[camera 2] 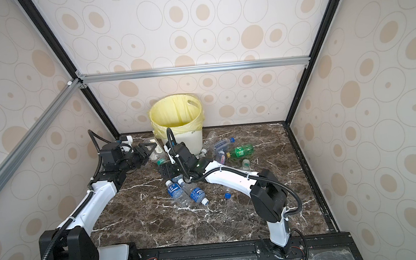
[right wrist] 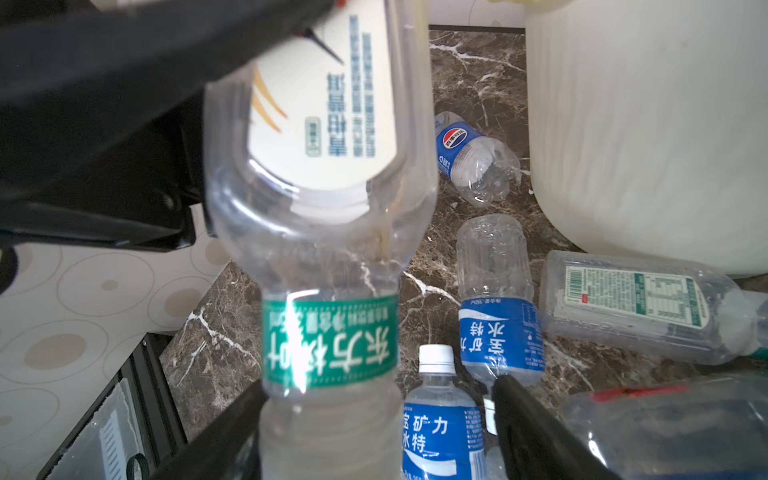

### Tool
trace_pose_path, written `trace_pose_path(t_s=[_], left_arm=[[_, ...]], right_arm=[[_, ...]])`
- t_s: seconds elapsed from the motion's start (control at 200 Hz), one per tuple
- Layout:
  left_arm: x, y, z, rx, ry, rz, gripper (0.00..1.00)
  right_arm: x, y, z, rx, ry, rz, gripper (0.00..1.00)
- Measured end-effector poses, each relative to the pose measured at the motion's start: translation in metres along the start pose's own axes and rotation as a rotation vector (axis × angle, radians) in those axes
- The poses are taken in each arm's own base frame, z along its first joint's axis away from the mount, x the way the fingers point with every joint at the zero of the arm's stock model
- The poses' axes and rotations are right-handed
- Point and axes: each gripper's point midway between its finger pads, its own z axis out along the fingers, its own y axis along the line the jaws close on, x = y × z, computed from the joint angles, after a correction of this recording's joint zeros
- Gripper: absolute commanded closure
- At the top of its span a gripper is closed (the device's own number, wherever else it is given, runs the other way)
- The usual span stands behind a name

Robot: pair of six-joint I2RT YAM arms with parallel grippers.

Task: Throw the plastic bottles in the bin
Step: 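Close the right gripper around the clear green-label bottle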

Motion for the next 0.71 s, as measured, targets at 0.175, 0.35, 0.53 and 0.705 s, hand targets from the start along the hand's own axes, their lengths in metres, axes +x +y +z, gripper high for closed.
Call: trace_pose_path(t_s=[0.175,0.35,0.53,0.705], left_arm=[[0.002,-0.007,-0.002,0.014,0.001,0.008,0.4],[0.005,-0.008,-0.003,0.014,0.004,0.009,0.39],[0.004,-0.009,-0.006,0.006,-0.008,0.013,0.33],[0.007,-0.007,-0.01,-0.005,-0.008,0.009,0.22]], right_arm=[[-0.005,0.006,0.003,-0.024,-0.01,0.005,0.32],[-0.013,0.012,0.001,-0.047,-0.027,0.001,0.48],[-0.014,0.019,0.0,-0.076,-0.03,-0.002,0.65],[-0.012,0.02,0.0,-0.074,-0.021,-0.002,0.7]])
